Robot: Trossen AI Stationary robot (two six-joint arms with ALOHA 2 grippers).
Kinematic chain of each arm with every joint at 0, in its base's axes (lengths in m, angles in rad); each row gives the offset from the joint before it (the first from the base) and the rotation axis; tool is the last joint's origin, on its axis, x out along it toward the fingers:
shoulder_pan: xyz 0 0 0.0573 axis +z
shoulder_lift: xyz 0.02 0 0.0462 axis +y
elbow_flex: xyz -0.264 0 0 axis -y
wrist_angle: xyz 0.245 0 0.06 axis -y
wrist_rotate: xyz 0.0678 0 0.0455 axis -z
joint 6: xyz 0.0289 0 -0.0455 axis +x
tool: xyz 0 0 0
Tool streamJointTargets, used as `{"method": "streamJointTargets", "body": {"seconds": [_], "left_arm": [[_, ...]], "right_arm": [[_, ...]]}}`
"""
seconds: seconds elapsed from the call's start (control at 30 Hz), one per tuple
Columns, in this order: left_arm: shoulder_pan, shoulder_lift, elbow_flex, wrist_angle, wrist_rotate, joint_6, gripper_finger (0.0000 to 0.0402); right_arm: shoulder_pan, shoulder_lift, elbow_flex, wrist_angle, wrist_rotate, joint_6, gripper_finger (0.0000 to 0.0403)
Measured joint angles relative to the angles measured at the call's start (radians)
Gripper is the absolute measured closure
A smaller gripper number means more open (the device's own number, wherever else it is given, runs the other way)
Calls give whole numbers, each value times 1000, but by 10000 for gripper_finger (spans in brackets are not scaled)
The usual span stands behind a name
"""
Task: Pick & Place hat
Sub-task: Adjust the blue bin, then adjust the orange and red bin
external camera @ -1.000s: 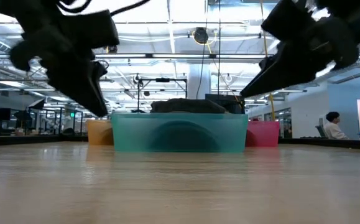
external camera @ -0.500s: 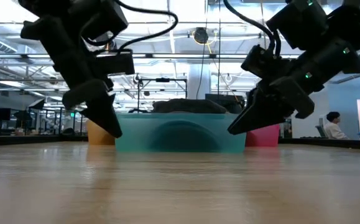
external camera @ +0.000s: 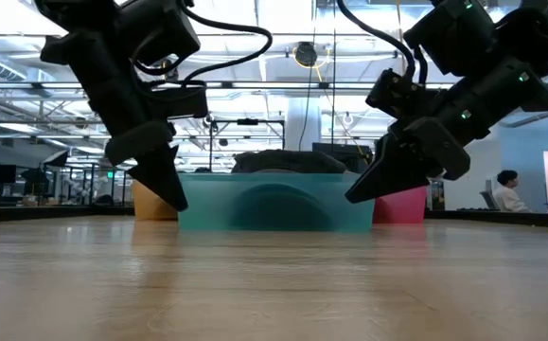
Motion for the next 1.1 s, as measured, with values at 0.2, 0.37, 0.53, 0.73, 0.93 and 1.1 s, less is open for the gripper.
{"method": "streamJointTargets", "body": {"seconds": [0.2, 0.37, 0.53, 0.73, 0.93, 1.1], "left_arm": [[-32, 0, 0, 18, 95, -26, 366], [-44, -10, -1, 17, 174, -13, 365], [-43, -64, -1, -12, 232, 2, 366], [5, -235, -1, -159, 161, 49, 366], [101, -437, -1, -255, -240, 75, 366], [268, -530, 1, -296, -545, -4, 366]], "right_arm": [[33, -54, 0, -7, -3, -7, 291], [41, -170, 0, -19, 11, -45, 291], [39, -329, 0, -144, 169, -86, 291], [-35, -512, 0, -274, 562, -42, 291], [-230, -626, 0, -389, 563, 16, 296], [-448, -637, 0, -401, 466, 31, 322]]}}
